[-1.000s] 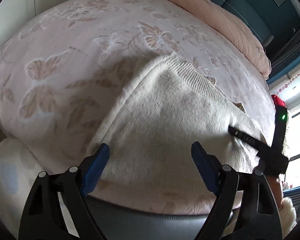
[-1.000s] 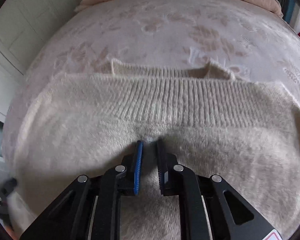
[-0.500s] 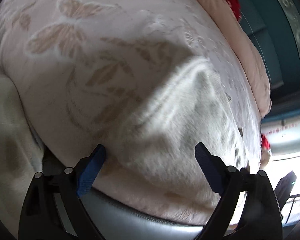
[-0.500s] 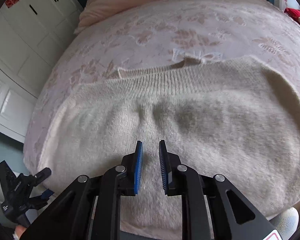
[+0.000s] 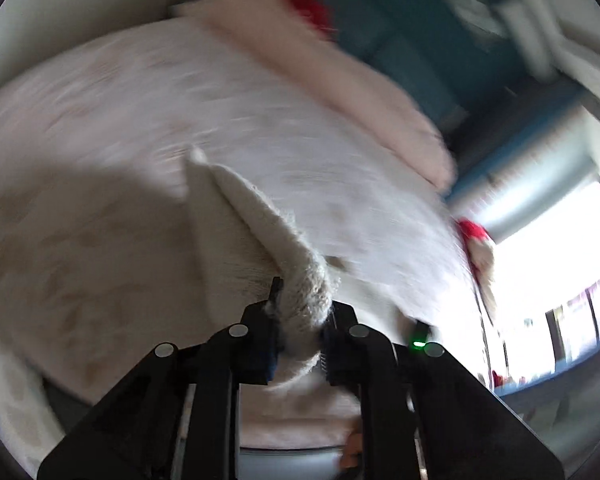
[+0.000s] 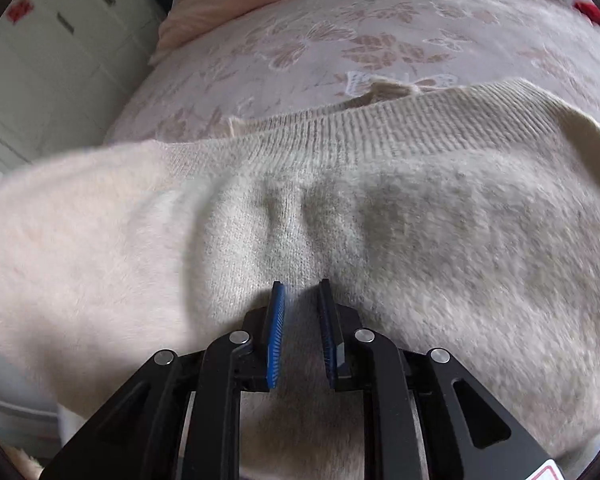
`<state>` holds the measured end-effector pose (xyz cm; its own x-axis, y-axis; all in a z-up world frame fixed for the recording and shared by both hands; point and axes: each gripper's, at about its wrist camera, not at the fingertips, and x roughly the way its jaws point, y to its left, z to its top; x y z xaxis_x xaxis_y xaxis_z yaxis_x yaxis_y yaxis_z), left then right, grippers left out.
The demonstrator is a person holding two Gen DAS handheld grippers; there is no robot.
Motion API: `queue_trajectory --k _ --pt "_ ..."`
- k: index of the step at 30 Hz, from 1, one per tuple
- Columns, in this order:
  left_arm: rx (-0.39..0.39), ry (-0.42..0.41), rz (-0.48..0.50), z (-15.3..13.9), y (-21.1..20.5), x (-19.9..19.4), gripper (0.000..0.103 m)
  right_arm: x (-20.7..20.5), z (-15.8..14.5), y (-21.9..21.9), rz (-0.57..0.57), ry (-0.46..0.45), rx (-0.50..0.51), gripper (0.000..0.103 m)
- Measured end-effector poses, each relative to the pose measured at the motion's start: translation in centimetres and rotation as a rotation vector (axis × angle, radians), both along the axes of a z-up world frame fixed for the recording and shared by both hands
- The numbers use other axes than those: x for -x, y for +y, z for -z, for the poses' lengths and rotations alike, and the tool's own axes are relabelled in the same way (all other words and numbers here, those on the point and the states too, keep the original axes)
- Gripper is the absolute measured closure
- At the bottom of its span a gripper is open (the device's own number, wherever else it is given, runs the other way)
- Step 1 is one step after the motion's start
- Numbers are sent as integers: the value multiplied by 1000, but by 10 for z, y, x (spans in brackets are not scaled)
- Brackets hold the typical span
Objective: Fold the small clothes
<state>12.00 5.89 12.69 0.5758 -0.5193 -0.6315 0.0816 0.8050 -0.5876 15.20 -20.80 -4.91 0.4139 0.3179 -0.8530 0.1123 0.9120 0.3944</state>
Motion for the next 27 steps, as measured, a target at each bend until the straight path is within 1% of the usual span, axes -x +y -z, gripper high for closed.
queue_trajectory --k 2,3,4,5,7,8,9,10,11,12,13,14,15,16,17,18,19,20,21,23,24,27 --pt "-10 -38 93 -13 -38 3 89 13 -13 -17 43 -31 -45 81" --pt "-35 -52 151 -14 -65 6 89 21 -19 -25 60 -50 -57 79" --pt "-58 -54 192 -12 -84 7 89 31 -26 -38 81 -71 -70 76" --pt "-86 -52 232 -7 -104 9 88 41 -32 -51 102 -86 -75 72" --pt "-159 -29 301 18 -143 15 87 59 -39 -76 139 -99 -64 65" --pt "-204 -19 326 31 -158 18 82 69 -42 -91 160 -99 -41 62" --pt "-256 -9 350 47 -172 24 82 76 -45 -102 175 -95 -16 61" --pt "-290 2 369 58 -179 32 75 85 -48 -116 191 -86 11 59" --pt "-291 5 384 62 -179 38 65 92 -51 -125 202 -79 23 56" --pt "-277 -9 410 65 -177 51 58 97 -55 -133 208 -79 20 54" --pt "-285 -39 413 66 -171 65 40 104 -60 -139 206 -87 4 50" --pt "-303 -66 405 65 -165 73 26 107 -63 -142 199 -99 -16 43" --pt "-343 -109 391 66 -154 83 21 111 -67 -142 190 -110 -40 39" --pt "-387 -137 378 67 -144 91 15 109 -70 -140 177 -120 -79 31" --pt "-416 -147 371 69 -137 94 15 106 -71 -138 165 -123 -117 27" --pt "-463 -151 359 75 -127 100 15 101 -69 -136 155 -121 -159 26" --pt "-509 -143 340 82 -120 100 15 92 -66 -130 141 -111 -217 24" --pt "-535 -131 323 86 -118 99 15 83 -61 -124 129 -92 -257 23" --pt "-552 -106 294 94 -109 93 15 76 -55 -118 123 -67 -282 23" --pt "-562 -60 262 103 -101 79 15 62 -40 -100 113 14 -293 23" --pt "-566 -48 250 108 -99 73 15 58 -35 -95 104 34 -300 23" --pt "-593 -54 250 115 -98 64 16 47 -27 -70 70 76 -328 24"
